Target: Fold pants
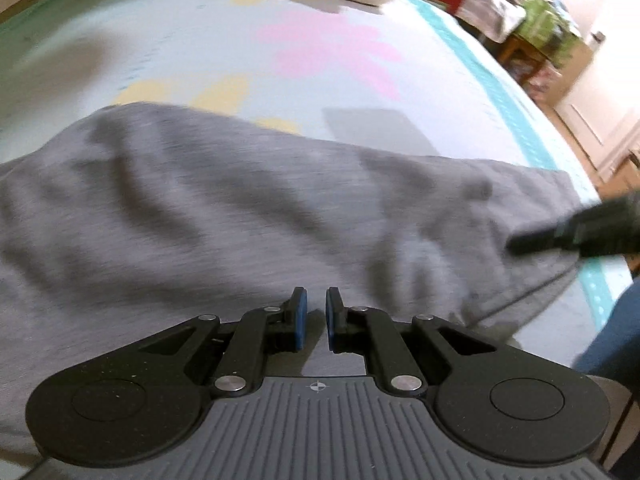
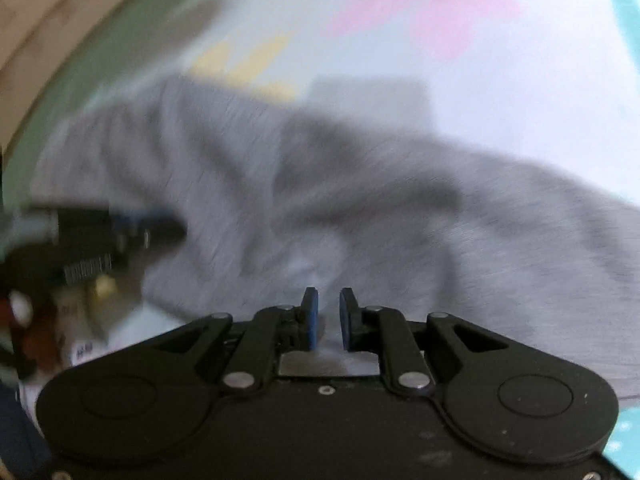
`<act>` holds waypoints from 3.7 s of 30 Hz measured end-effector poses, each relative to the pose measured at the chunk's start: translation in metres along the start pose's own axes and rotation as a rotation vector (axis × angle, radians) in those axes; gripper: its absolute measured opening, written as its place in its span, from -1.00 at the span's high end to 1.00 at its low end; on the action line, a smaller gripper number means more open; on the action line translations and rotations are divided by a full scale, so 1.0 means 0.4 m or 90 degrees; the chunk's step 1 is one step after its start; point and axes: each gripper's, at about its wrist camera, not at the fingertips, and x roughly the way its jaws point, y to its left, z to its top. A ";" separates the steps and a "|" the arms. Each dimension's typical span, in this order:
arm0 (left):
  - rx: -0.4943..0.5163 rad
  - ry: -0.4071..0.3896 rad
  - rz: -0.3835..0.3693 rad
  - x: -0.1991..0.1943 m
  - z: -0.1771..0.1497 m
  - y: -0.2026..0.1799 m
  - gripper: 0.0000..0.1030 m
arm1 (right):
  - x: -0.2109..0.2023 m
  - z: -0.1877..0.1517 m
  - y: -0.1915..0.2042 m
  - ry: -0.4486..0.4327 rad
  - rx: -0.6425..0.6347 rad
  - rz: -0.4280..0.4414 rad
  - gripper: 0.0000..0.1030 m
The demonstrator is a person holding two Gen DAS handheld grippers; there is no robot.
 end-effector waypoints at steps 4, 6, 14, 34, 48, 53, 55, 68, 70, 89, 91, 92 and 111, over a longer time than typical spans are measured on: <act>0.033 0.013 -0.017 0.042 0.006 -0.053 0.81 | -0.137 -0.016 -0.145 -0.093 0.065 -0.081 0.67; 0.042 0.033 -0.020 0.068 0.000 -0.065 0.81 | -0.198 -0.034 -0.226 -0.119 0.098 -0.129 0.51; 0.013 0.047 -0.044 0.085 0.005 -0.033 0.81 | -0.325 -0.155 -0.510 -0.165 0.258 -0.234 0.21; 0.037 0.058 -0.021 0.091 0.007 -0.066 0.81 | -0.213 -0.240 -0.606 -0.140 0.347 -0.168 0.81; 0.058 0.086 -0.040 0.074 -0.011 -0.093 0.80 | -0.198 -0.241 -0.619 -0.129 0.319 -0.232 0.92; 0.066 0.110 -0.063 0.062 -0.012 -0.094 0.80 | -0.205 -0.235 -0.597 -0.111 0.286 -0.246 0.92; 0.071 0.102 -0.051 0.051 -0.008 -0.093 0.80 | -0.210 -0.231 -0.601 -0.112 0.289 -0.242 0.92; 0.114 0.066 -0.032 -0.013 -0.042 -0.105 0.79 | -0.273 -0.151 -0.469 -0.154 0.165 -0.312 0.75; 0.079 0.055 -0.025 -0.013 -0.029 -0.084 0.79 | -0.290 -0.120 -0.405 -0.171 0.108 -0.304 0.75; -0.079 0.086 -0.042 0.001 -0.024 0.046 0.79 | 0.008 -0.105 0.180 -0.005 -0.481 0.043 0.56; -0.084 0.087 -0.047 0.004 -0.027 0.054 0.79 | 0.020 -0.116 0.202 0.011 -0.513 0.050 0.55; -0.087 0.087 -0.050 0.003 -0.026 0.058 0.79 | 0.024 -0.120 0.207 0.019 -0.526 0.052 0.54; -0.092 0.088 -0.043 -0.025 -0.006 0.079 0.79 | 0.086 -0.128 0.251 0.019 -0.591 0.010 0.93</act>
